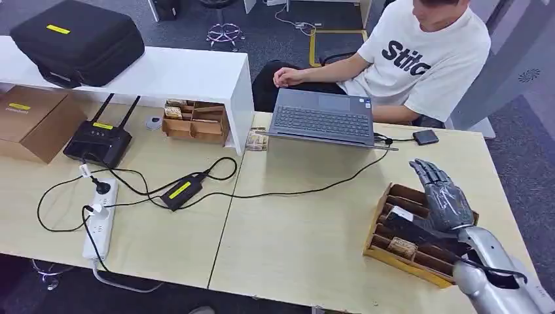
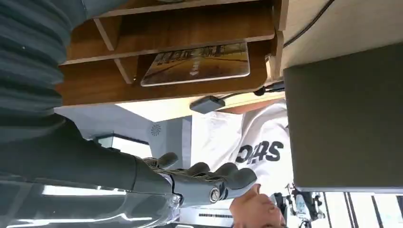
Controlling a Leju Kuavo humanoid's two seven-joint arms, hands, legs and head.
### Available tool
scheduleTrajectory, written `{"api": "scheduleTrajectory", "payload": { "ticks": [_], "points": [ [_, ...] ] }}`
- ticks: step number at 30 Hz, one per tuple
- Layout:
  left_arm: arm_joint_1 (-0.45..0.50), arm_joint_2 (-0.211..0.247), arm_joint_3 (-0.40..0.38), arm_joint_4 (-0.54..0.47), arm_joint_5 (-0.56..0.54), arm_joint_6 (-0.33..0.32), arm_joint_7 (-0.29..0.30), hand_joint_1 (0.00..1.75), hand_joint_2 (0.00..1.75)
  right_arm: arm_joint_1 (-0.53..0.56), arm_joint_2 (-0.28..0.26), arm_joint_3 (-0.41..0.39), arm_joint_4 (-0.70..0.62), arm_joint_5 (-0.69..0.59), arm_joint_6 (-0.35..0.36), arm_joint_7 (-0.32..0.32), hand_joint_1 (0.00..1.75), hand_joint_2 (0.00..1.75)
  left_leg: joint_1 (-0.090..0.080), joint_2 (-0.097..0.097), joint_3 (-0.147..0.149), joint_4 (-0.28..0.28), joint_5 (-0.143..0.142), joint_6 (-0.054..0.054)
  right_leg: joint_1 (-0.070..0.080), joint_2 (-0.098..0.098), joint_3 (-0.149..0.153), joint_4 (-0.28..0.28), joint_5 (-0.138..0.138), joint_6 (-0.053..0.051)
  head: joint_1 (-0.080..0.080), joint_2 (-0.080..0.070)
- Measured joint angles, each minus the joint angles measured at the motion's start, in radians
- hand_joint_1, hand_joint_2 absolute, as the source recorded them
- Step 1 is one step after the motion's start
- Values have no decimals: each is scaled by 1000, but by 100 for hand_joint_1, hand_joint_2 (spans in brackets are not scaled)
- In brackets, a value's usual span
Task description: Pass the card to the sensor for recognition and then transmit it.
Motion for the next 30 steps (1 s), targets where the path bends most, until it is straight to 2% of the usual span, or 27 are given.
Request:
{"api": "scheduleTrajectory", "payload": {
  "ticks": [1,3,4,12,22,25,30],
  "points": [
    [0,0,0,0,0,0,0,0,175,-3,1,-1,6,0,0,-1,133,175,0,0,0,0,0,0,0,0,0,0,0,0,0,0],
    [0,0,0,0,-1,0,0,0,175,-4,2,-2,16,-3,0,-6,138,175,0,0,0,0,0,0,0,0,0,0,0,0,0,0],
    [0,0,0,0,-1,0,0,0,175,-5,3,-2,20,-3,0,-8,150,175,0,0,0,0,0,0,0,0,0,0,0,0,0,0],
    [0,0,0,0,-5,0,0,0,175,-12,13,-12,44,-3,-3,-19,159,175,0,0,0,0,0,0,0,0,0,0,0,0,0,0],
    [0,0,0,0,-11,0,0,0,175,-14,23,-26,55,1,-6,-32,159,175,0,0,0,0,0,0,0,0,0,0,0,0,0,0],
    [0,0,0,0,-11,0,0,0,175,-14,25,-26,55,1,-6,-32,171,175,0,0,0,0,0,0,0,0,0,0,0,0,0,0],
    [0,0,0,0,-13,0,0,0,175,-14,30,-31,56,4,-31,-47,175,175,0,0,0,0,0,0,0,0,0,0,0,0,0,0]
  ]
}}
